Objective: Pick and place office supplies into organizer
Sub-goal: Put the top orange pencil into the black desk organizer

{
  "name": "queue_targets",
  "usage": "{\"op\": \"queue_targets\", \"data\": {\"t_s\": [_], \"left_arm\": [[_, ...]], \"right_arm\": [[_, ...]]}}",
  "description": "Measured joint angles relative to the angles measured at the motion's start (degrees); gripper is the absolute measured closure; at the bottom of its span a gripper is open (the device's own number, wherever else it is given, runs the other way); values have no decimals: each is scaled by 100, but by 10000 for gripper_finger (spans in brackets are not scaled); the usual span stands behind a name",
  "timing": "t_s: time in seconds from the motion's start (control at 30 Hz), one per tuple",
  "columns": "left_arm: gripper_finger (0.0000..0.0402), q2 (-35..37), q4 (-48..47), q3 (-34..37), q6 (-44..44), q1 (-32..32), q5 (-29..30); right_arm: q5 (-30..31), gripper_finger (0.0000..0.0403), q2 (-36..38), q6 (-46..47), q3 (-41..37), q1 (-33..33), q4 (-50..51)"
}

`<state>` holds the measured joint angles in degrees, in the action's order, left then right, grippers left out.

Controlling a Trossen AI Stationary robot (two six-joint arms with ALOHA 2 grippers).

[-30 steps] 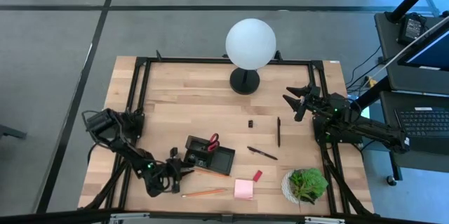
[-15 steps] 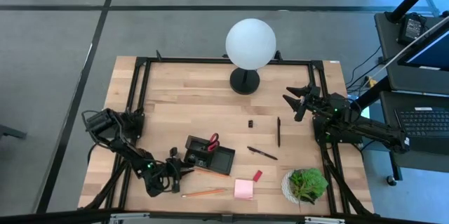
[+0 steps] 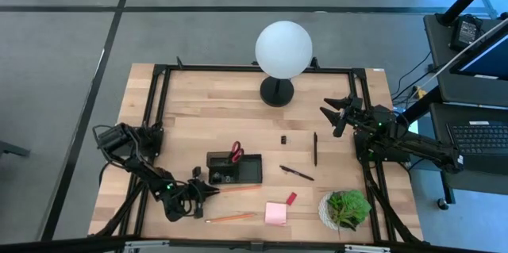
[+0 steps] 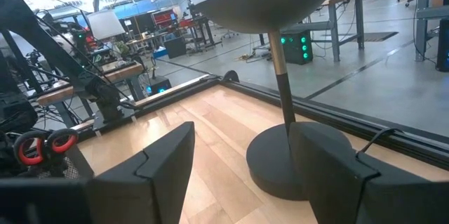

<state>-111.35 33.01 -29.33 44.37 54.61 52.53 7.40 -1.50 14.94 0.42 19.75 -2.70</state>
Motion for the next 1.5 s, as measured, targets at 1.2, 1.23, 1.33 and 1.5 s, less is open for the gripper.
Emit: {"op": "queue_targets", "data": {"t_s": [1.2,1.23,1.33,1.5], "left_arm": [[389,1866,834,-27,-2536,-74,269],[389,2085,786,-31,-2712,-106,264],[389,2734,578,-34,-3151,-221,137],[389,3709,-801,-302,-3450,-439,-160]], "right_arm": [[-2,167,0,111,0,0,0],[-1,167,0,109,-1,1,0],[0,167,0,17,0,0,0],[0,167,0,-18,-2,0,0]]}}
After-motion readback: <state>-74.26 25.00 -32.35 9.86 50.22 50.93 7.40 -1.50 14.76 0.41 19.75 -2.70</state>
